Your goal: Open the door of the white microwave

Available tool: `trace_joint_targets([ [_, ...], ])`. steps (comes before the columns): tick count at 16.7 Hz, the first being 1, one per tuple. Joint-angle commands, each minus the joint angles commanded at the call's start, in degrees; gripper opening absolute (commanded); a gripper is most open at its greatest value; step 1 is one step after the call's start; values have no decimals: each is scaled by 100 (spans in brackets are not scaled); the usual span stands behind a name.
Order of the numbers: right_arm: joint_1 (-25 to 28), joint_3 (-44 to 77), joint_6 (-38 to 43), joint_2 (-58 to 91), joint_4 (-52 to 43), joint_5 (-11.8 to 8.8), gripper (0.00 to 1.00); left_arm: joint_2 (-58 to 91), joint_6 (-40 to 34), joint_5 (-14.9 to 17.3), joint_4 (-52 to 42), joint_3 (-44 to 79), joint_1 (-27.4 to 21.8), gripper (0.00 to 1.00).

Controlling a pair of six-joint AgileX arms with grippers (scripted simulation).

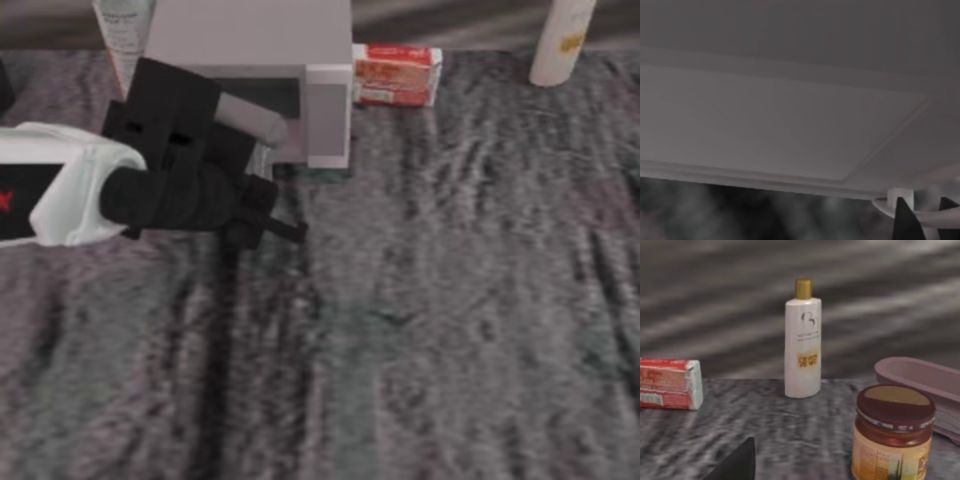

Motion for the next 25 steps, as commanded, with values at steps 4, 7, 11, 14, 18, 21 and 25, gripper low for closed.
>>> trace_joint_targets([
  [4, 0, 0, 0, 0, 0, 0, 100, 0, 0, 0, 0, 0, 0, 0],
  [7, 0, 0, 0, 0, 0, 0, 100, 0, 0, 0, 0, 0, 0, 0],
  [11, 0, 0, 0, 0, 0, 0, 100, 4, -19, 54, -8, -2, -36, 0],
  [14, 0, 0, 0, 0, 0, 0, 100, -55, 150, 164, -18, -67, 47, 0],
  [18, 0, 0, 0, 0, 0, 0, 100, -135, 383, 326, -29, -150, 169, 0],
  [21, 0, 0, 0, 0, 0, 0, 100, -137, 394, 333, -31, -155, 173, 0],
  [25, 0, 0, 0, 0, 0, 0, 100, -137, 394, 333, -31, -155, 173, 0],
])
